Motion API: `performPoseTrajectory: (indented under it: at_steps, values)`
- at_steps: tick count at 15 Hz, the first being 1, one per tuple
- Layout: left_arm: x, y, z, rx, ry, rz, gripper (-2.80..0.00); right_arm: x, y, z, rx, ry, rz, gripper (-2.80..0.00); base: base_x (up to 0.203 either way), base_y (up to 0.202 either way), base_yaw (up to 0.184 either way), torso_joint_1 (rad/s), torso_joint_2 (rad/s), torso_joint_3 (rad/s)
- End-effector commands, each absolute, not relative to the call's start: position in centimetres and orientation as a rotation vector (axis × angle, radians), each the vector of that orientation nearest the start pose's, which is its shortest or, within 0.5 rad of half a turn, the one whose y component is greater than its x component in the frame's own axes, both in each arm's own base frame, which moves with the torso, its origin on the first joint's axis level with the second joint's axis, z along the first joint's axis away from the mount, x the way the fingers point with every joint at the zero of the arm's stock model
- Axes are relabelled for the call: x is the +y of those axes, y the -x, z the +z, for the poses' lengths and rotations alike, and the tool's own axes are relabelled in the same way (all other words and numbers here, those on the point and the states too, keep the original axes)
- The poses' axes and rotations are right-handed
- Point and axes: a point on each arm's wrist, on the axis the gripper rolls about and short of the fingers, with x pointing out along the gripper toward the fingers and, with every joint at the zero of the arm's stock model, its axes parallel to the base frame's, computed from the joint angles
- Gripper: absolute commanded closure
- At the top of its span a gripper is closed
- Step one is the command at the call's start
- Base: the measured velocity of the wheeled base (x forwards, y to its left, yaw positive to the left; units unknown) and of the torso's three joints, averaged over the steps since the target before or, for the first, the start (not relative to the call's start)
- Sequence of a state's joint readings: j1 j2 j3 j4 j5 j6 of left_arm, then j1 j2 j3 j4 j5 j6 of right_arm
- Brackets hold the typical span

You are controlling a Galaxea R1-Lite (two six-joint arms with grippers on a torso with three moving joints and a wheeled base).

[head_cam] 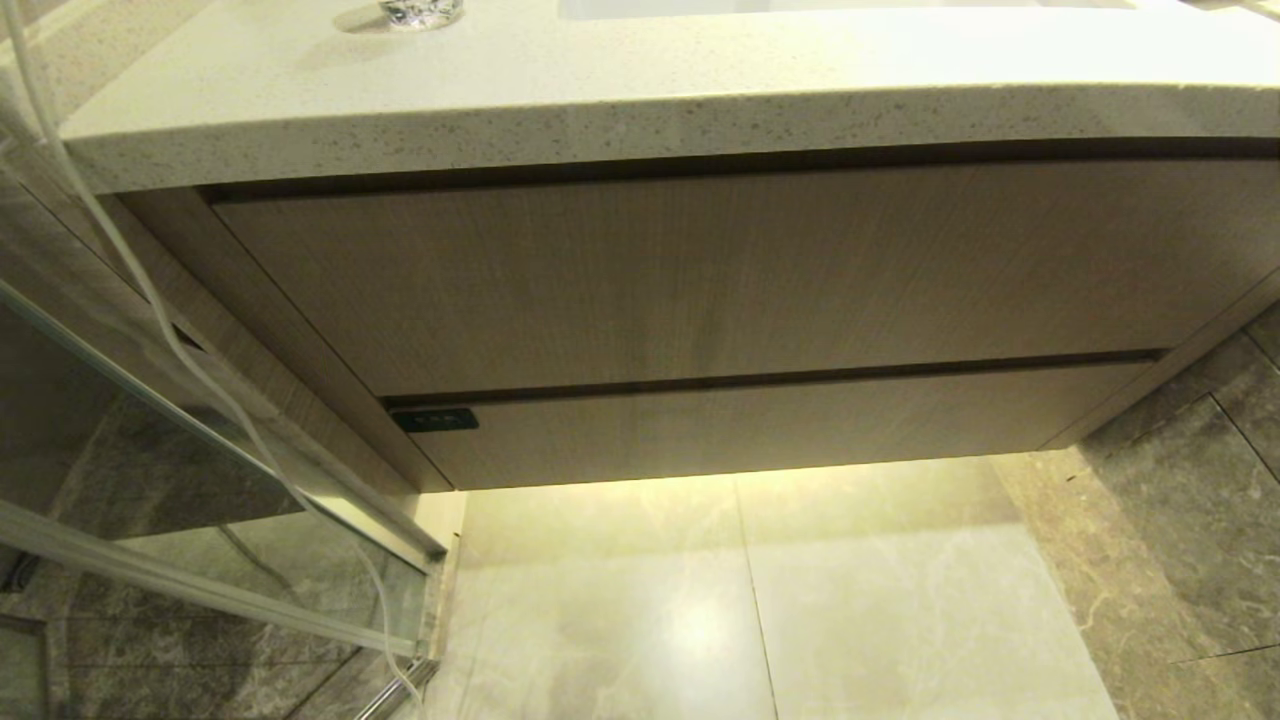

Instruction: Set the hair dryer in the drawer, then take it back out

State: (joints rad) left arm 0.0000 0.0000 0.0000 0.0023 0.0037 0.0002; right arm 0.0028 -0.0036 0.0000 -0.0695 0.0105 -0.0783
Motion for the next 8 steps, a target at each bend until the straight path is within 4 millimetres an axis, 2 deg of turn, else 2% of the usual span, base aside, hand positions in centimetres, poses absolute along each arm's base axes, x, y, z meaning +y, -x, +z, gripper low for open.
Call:
performPoseTrajectory:
  at_steps: [1, 3, 8]
  values:
    - [0.01, 2.28, 7.53, 0.002, 0.000, 0.003, 0.00, 0.02, 2.29, 8.09, -0.052, 0.025, 0.011, 0.00, 0.000, 0.000, 0.000, 0.000, 0.00, 0.000]
    - [0.01, 2.28, 7.52, 0.003, 0.000, 0.003, 0.00, 0.01, 2.29, 7.47, 0.015, -0.014, 0.008, 0.00, 0.000, 0.000, 0.000, 0.000, 0.00, 0.000]
    - [0.01, 2.28, 7.52, 0.003, 0.000, 0.004, 0.00, 0.01, 2.27, 7.57, 0.000, -0.012, 0.009, 0.00, 0.000, 0.000, 0.000, 0.000, 0.00, 0.000]
